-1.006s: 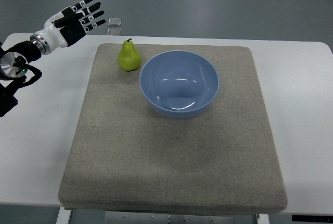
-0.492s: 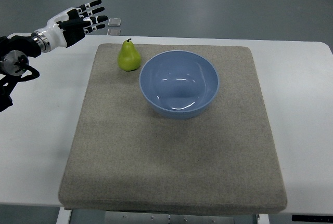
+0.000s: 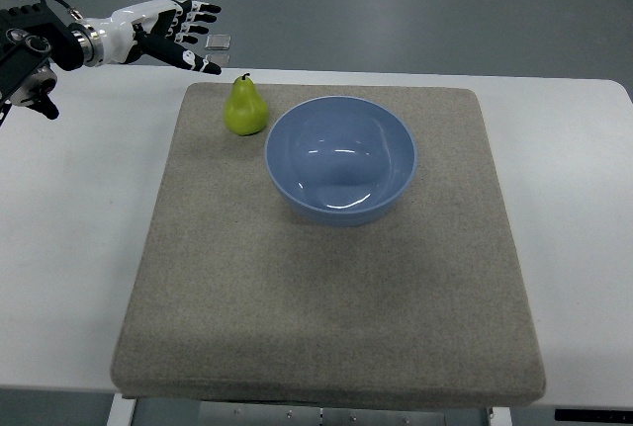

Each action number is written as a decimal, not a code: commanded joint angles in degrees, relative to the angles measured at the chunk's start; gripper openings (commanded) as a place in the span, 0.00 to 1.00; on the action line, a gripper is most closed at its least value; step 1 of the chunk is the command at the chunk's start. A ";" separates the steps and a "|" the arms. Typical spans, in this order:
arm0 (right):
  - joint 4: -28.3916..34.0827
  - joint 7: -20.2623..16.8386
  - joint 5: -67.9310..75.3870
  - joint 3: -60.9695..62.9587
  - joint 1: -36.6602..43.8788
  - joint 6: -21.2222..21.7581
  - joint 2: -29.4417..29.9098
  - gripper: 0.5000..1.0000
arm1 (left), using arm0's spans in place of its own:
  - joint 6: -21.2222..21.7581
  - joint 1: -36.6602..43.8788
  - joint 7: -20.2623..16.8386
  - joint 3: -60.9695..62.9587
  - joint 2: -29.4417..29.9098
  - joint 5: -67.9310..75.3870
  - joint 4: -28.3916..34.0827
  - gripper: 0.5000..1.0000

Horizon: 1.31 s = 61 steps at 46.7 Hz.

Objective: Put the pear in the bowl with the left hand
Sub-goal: 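Lower the left hand around the green pear and close the fingers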

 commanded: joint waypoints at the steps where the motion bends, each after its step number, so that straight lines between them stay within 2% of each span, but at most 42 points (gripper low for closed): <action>1: 0.00 0.03 -0.03 0.01 0.00 0.00 0.00 0.85 | 0.27 -2.36 -0.96 6.55 0.01 2.66 -0.72 0.99; 7: 0.00 -0.05 -0.03 0.01 0.00 0.00 0.00 0.85 | 4.04 -5.61 -3.94 17.01 -0.43 4.16 -0.63 0.99; 12: 0.00 -0.05 0.06 0.01 0.00 0.00 0.00 0.85 | 7.04 -7.11 -4.21 22.11 -0.69 4.34 -0.72 0.99; 18: 0.00 -0.05 -0.03 0.01 -0.08 0.00 0.00 0.85 | 7.57 -7.90 -4.21 25.81 -1.13 5.39 -0.72 0.98; 32: 0.00 -0.05 -0.03 0.01 0.00 0.00 0.00 0.85 | 11.52 -7.29 -4.21 26.25 -4.12 9.70 -0.01 0.98; 43: 0.00 0.03 -0.03 0.01 0.00 0.00 0.00 0.85 | 14.33 -5.35 -4.21 27.40 -7.28 9.70 3.06 0.98; 61: 0.00 0.03 -0.03 -0.07 0.00 0.00 0.00 0.85 | 14.51 -4.30 -4.21 27.40 -8.25 9.26 3.15 0.97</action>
